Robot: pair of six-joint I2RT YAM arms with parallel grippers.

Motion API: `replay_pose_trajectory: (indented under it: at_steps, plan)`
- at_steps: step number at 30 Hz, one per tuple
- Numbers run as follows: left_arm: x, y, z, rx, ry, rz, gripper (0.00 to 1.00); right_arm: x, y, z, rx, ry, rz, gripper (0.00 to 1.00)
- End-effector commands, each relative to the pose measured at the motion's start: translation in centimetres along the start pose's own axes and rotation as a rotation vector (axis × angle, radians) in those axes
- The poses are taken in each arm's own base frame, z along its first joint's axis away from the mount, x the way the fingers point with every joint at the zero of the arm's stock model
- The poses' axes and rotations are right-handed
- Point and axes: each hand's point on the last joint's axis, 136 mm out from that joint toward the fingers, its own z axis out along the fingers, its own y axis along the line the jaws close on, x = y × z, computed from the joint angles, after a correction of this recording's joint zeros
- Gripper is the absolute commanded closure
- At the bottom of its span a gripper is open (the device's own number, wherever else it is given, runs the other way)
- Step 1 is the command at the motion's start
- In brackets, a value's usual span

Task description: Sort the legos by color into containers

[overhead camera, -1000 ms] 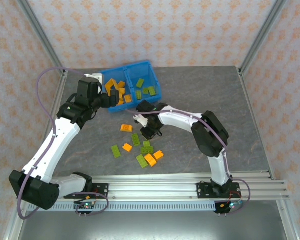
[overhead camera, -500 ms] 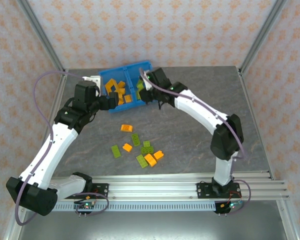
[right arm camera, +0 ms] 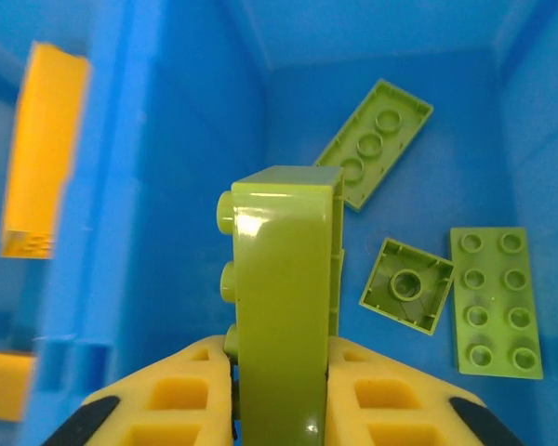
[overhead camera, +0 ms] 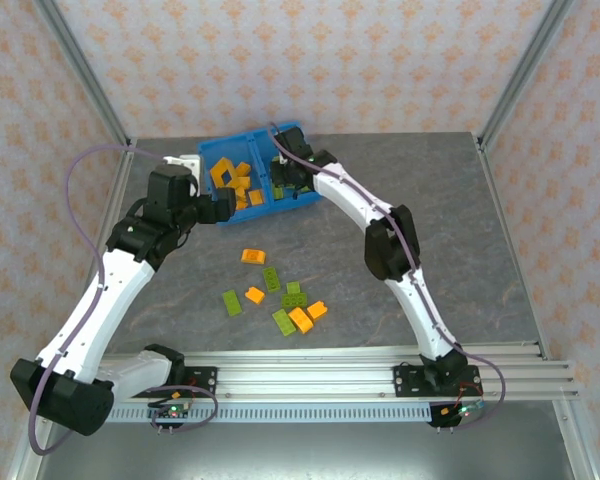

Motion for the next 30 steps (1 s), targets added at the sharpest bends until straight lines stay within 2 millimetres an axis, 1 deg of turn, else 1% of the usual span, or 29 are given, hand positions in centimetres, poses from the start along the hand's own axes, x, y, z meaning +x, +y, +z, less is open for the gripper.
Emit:
replay_pose_trajectory:
  at_steps: [1,3,6,10,12,15,17,20,22,23,24,25,28,30]
  plan:
    - [0.5,0.6,-0.6,-0.016,0.002,0.007,0.0,-1.9,-0.1,-1.0,0.007,-0.041,0.061,0.73]
    - [0.6,0.6,-0.6,-0.013,0.004,-0.003,0.0,-2.0,-0.2,-1.1,0.004,-0.041,0.08,0.69]
    - [0.9,0.5,-0.5,-0.008,0.014,-0.027,0.0,-2.4,-0.3,-1.9,0.005,-0.044,0.088,0.64]
    - [1.6,0.6,-0.2,-0.017,0.044,-0.035,0.0,-3.6,-0.1,-3.9,-0.003,-0.074,0.085,0.59]
    - [1.9,0.5,-0.2,-0.008,0.054,-0.048,0.0,-4.4,0.0,-5.2,-0.009,-0.093,0.088,0.59]
    - [2.5,0.1,-0.2,0.015,0.078,-0.113,0.0,-5.8,0.6,-8.1,-0.03,-0.127,0.099,0.59]
    - [3.5,-0.1,0.0,0.026,0.108,-0.167,0.0,-6.4,1.0,-10.4,-0.045,-0.152,0.11,0.59]
    - [5.8,-0.9,0.6,0.037,0.167,-0.201,0.0,-6.8,1.4,-14.7,-0.088,-0.196,0.123,0.58]
    - [7.4,-2.0,1.2,0.043,0.199,-0.178,0.0,-6.3,1.6,-17.5,-0.121,-0.227,0.128,0.55]
    - [8.2,-2.6,1.5,0.042,0.215,-0.162,0.0,-5.9,1.5,-18.5,-0.132,-0.237,0.127,0.52]
    - [9.1,-3.3,1.9,0.046,0.238,-0.143,0.0,-5.6,1.5,-20.1,-0.146,-0.26,0.126,0.47]
    - [10.2,-4.0,2.6,0.049,0.268,-0.128,0.0,-4.8,1.2,-21.2,-0.15,-0.272,0.126,0.43]
    - [13.3,-5.1,4.9,0.052,0.357,-0.101,0.0,-2.4,0.2,-23.1,-0.145,-0.282,0.128,0.29]
    - [14.9,-5.0,6.4,0.012,0.406,-0.072,0.0,-0.8,-0.3,-23.5,-0.137,-0.262,0.123,0.23]
